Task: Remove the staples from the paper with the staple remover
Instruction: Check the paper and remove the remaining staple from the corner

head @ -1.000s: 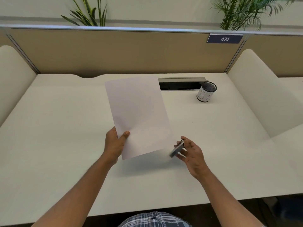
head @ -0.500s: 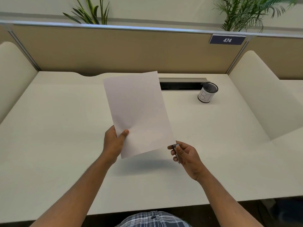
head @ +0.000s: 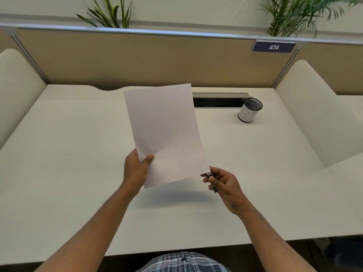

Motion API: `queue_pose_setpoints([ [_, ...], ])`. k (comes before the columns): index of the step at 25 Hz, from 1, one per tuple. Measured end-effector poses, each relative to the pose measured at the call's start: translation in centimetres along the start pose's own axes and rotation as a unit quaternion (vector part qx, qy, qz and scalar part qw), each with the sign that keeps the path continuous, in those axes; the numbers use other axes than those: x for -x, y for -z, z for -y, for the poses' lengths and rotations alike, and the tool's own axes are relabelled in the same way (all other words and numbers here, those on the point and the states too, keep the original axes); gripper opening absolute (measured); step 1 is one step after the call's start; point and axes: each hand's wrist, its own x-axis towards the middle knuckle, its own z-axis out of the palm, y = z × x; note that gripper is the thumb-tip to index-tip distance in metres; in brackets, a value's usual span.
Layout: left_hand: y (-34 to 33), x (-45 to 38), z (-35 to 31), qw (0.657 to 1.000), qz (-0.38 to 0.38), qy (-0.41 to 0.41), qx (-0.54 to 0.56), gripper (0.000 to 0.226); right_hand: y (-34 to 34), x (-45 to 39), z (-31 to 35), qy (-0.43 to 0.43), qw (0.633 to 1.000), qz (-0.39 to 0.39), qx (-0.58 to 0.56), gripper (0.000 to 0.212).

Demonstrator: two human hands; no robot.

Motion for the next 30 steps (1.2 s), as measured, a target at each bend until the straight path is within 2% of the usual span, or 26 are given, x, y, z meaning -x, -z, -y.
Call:
queue_pose_setpoints([
  [3,0.1,0.0,0.1,1.000,-0.003,-0.002,-0.001,0.022,-0.1,0.1,0.1,0.005,1.000,0.008,0.002,0.067],
  [12,0.0,0.6,-0.3,1.000,-0.012,-0.025,-0.010,0.022,-0.1,-0.1,0.2,0.002,1.000,-0.002,0.008,0.076],
  [15,-0.1,0.7,-0.3,0.999,-0.015,-0.033,-0.014,0.023,-0.3,0.0,0.2,0.004,1.000,0.004,0.012,0.068],
  [18,-0.1,0.7,-0.2,0.999,-0.012,-0.036,-0.018,0.026,-0.6,-0.1,0.2,0.004,1.000,-0.003,0.008,0.074],
  [20,-0.1,0.8,-0.2,0.999,-0.010,-0.038,-0.013,0.028,-0.6,-0.2,0.4,0.004,1.000,0.000,0.020,0.066],
  [25,0.0,0.7,-0.2,0.999,-0.007,-0.037,-0.009,0.027,-0.6,-0.2,1.0,0.002,0.999,0.008,0.040,0.029],
  [30,-0.1,0.6,-0.1,0.999,-0.006,-0.039,-0.010,0.030,-1.0,-0.4,1.2,0.008,0.998,0.005,0.058,0.030],
])
